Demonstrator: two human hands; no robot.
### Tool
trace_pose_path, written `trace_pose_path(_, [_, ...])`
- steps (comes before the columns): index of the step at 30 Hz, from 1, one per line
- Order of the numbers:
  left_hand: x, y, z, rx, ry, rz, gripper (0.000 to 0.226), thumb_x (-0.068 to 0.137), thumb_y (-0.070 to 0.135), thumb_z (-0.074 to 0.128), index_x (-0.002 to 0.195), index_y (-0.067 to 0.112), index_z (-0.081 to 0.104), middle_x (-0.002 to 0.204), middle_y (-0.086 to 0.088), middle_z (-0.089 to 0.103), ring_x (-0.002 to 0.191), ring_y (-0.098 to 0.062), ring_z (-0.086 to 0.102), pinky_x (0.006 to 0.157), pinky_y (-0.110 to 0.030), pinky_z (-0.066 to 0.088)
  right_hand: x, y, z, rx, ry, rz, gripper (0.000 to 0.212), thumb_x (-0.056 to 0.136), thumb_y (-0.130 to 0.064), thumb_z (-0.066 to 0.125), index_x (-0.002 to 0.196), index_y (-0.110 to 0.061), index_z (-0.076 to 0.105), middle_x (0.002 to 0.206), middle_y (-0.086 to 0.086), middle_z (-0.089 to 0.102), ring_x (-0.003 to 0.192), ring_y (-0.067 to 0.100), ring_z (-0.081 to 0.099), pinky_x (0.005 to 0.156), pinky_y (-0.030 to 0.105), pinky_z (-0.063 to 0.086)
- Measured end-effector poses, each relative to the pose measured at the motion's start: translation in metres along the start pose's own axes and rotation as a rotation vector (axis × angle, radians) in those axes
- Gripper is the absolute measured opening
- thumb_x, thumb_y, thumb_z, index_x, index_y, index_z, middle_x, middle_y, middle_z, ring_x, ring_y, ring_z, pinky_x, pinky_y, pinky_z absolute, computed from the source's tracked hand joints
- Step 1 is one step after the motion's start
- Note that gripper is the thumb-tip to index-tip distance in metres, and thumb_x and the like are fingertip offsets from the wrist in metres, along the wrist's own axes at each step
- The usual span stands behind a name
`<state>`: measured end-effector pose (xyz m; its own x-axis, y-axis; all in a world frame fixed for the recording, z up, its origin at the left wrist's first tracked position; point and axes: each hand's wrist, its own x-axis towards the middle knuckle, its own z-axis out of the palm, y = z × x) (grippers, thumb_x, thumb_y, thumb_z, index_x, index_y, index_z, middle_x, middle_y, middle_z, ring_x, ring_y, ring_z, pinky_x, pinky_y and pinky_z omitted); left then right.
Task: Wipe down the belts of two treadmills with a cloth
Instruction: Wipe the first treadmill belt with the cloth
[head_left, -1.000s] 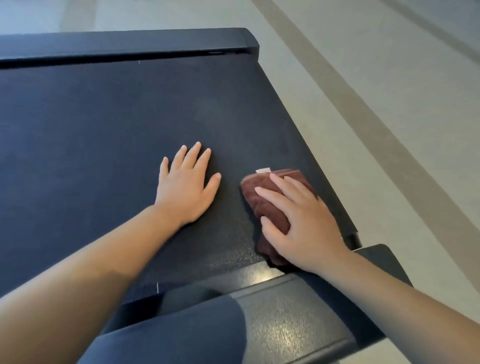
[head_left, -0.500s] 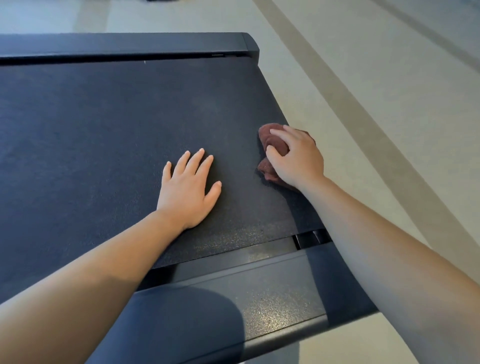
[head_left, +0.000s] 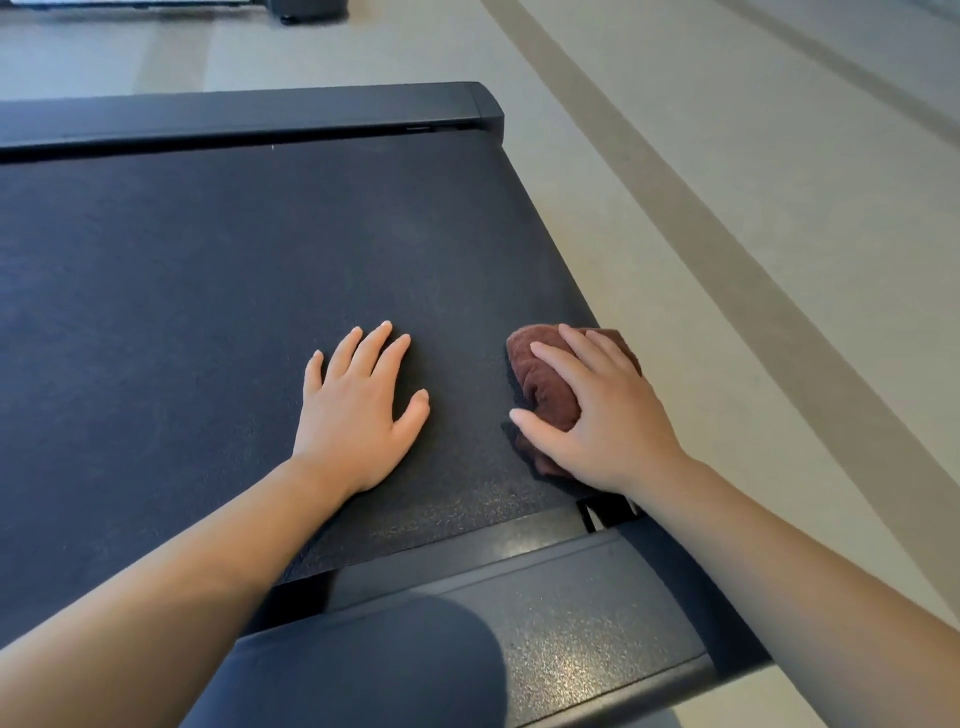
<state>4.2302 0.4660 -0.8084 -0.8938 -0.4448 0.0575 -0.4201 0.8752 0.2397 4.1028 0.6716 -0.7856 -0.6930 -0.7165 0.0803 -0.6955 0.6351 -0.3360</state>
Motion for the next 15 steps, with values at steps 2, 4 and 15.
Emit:
trace_pose_path(2, [0.0, 0.0, 0.001, 0.002, -0.001, -0.003, 0.062, 0.09, 0.052, 0.031, 0.145, 0.023, 0.027, 0.156, 0.002, 0.02, 0.144, -0.022, 0.011, 0.115, -0.05, 0.008, 0.024, 0.005, 0.004, 0.012, 0.04, 0.026, 0.069, 0.079, -0.068, 0.048, 0.139, -0.035, 0.041, 0.155, -0.005, 0.027, 0.142, 0.019, 0.019, 0.113, 0.043, 0.026])
trace_pose_path(4, [-0.001, 0.0, 0.001, -0.003, 0.002, -0.008, 0.062, 0.09, 0.053, 0.028, 0.145, 0.024, 0.027, 0.156, 0.003, 0.019, 0.144, -0.021, 0.011, 0.115, -0.05, 0.008, 0.055, 0.009, 0.006, 0.002, 0.068, 0.067, 0.066, 0.08, -0.067, 0.049, 0.138, -0.036, 0.042, 0.154, -0.006, 0.029, 0.141, 0.019, 0.021, 0.112, 0.041, 0.025])
trace_pose_path(15, [0.001, 0.001, -0.003, -0.043, -0.032, -0.055, 0.067, 0.085, 0.062, 0.02, 0.146, 0.037, 0.016, 0.157, 0.013, 0.008, 0.144, -0.013, 0.001, 0.118, -0.046, 0.0, 0.185, -0.022, 0.028, 0.005, 0.112, -0.03, 0.056, 0.085, -0.059, 0.05, 0.133, -0.03, 0.05, 0.146, -0.002, 0.042, 0.134, 0.024, 0.034, 0.107, 0.046, 0.032])
